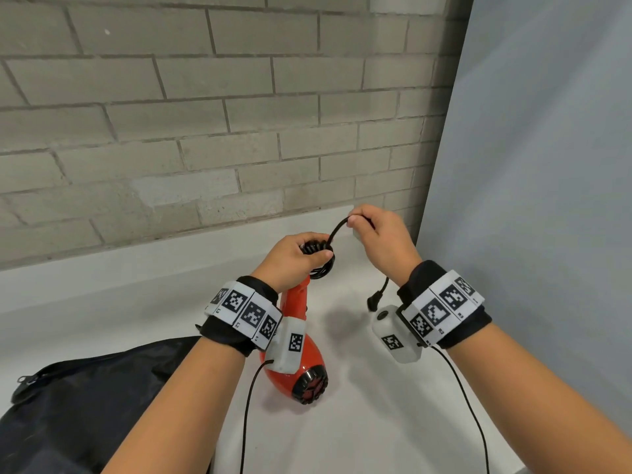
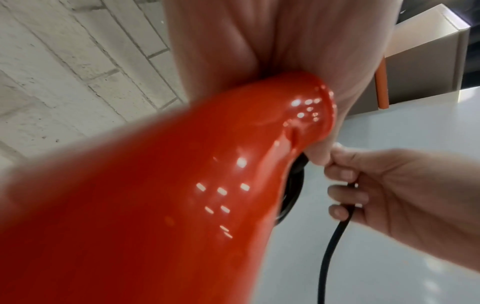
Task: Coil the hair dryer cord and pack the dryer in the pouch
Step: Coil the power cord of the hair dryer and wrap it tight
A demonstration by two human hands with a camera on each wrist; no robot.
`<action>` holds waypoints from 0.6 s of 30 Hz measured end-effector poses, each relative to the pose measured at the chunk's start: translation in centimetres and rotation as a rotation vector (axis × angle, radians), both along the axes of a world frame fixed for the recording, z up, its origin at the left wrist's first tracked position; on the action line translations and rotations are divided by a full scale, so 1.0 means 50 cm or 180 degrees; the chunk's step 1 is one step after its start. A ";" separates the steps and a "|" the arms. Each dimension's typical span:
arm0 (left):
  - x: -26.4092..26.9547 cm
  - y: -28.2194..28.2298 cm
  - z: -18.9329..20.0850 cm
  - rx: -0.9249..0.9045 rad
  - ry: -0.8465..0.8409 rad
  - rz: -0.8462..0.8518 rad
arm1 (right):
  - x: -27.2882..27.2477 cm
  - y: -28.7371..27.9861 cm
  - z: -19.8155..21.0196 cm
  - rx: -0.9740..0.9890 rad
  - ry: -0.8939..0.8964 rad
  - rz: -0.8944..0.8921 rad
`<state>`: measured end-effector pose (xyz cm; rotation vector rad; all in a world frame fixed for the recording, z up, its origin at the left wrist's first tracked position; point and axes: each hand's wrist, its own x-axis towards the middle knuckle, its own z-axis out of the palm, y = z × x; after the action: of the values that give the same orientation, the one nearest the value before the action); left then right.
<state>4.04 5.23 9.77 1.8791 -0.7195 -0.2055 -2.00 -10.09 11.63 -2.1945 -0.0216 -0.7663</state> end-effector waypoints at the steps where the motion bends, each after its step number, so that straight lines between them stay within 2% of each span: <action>1: 0.000 -0.001 0.000 -0.0013 0.0012 -0.0046 | -0.004 0.004 0.007 -0.0060 -0.0034 0.0017; 4: -0.004 0.001 -0.002 -0.0078 -0.0009 -0.0130 | -0.014 0.007 0.015 -0.0103 -0.0061 0.0059; 8: 0.001 0.004 -0.007 -0.0448 0.0064 0.0148 | -0.015 -0.017 -0.005 0.0124 0.0151 0.0175; 14: 0.015 0.005 -0.016 -0.0674 0.0198 0.0594 | -0.016 -0.070 -0.115 -0.0261 0.1196 0.0097; 18: 0.019 0.010 -0.019 -0.0822 0.0231 0.0766 | -0.017 -0.109 -0.206 -0.0233 0.2233 -0.0001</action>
<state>5.00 5.71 8.84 1.6835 -0.4425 -0.0246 -2.84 -15.53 1.34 -2.4185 0.3058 0.0362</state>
